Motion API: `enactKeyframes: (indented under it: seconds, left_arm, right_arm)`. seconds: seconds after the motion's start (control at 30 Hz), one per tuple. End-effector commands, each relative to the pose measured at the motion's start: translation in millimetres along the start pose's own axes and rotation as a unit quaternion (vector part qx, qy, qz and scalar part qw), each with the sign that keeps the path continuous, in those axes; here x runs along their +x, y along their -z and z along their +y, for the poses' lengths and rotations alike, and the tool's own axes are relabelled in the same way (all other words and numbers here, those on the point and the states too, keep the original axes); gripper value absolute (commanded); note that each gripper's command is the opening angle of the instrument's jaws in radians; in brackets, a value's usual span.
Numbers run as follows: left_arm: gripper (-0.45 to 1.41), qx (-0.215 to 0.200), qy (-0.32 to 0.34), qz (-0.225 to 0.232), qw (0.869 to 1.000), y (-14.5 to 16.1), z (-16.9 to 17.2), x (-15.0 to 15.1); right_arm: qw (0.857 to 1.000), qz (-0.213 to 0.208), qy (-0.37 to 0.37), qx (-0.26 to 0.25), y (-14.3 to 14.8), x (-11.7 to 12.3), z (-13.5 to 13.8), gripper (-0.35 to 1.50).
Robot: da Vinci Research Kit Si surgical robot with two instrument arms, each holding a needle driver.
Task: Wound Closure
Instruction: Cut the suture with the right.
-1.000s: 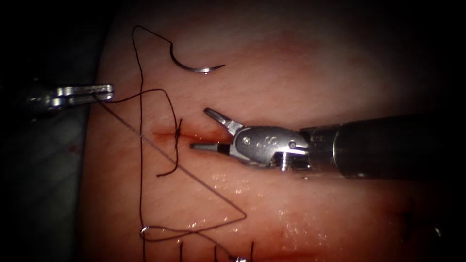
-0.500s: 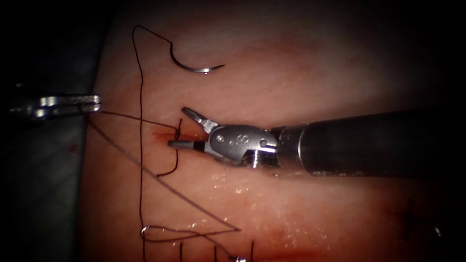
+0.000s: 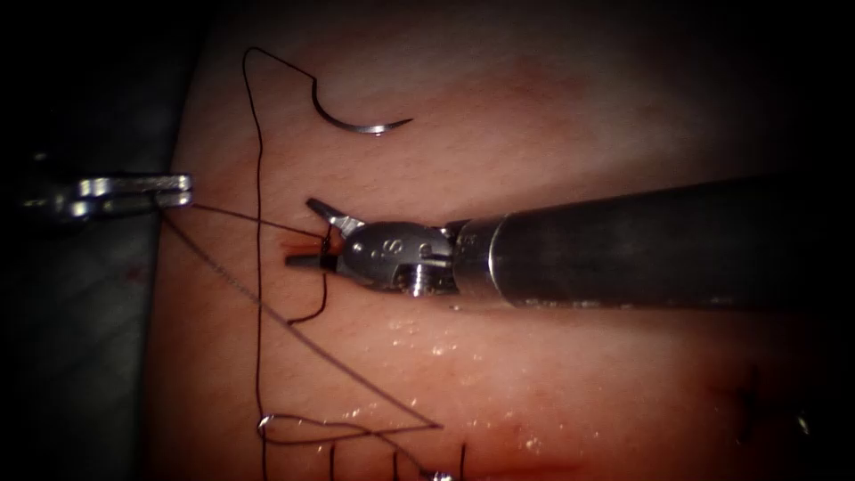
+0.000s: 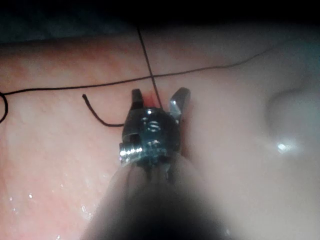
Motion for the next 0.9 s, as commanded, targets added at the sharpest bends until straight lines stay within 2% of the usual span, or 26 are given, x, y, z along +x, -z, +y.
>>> enactKeyframes:
  seconds: [0.03, 0.4, 0.77, 0.83, 0.9]
  left_arm:
    - [-0.45, 0.0, -0.001, 0.001, 1.0, -0.5, 0.1, -0.3]
    - [-0.45, 0.001, -0.004, 0.002, 1.0, -0.8, 0.8, -0.2]
    - [-0.45, -0.001, -0.007, 0.007, 1.0, -1.1, 1.5, 0.1]
    - [-0.45, -0.001, -0.007, 0.007, 1.0, -1.1, 1.5, 0.1]
    - [-0.45, -0.001, -0.008, 0.007, 1.0, -1.1, 1.6, 0.1]
  right_arm:
    - [1.0, 0.003, 0.001, 0.001, -1.2, -0.1, -0.5, 1.48]
    - [1.0, 0.019, 0.002, 0.012, -2.6, 1.0, -1.5, 1.43]
    - [0.999, 0.03, 0.0, 0.015, -2.9, 1.3, -1.3, 1.33]
    - [0.999, 0.031, 0.001, 0.016, -3.0, 1.3, -1.3, 1.25]
    - [0.999, 0.031, 0.001, 0.016, -3.0, 1.2, -1.3, 1.01]
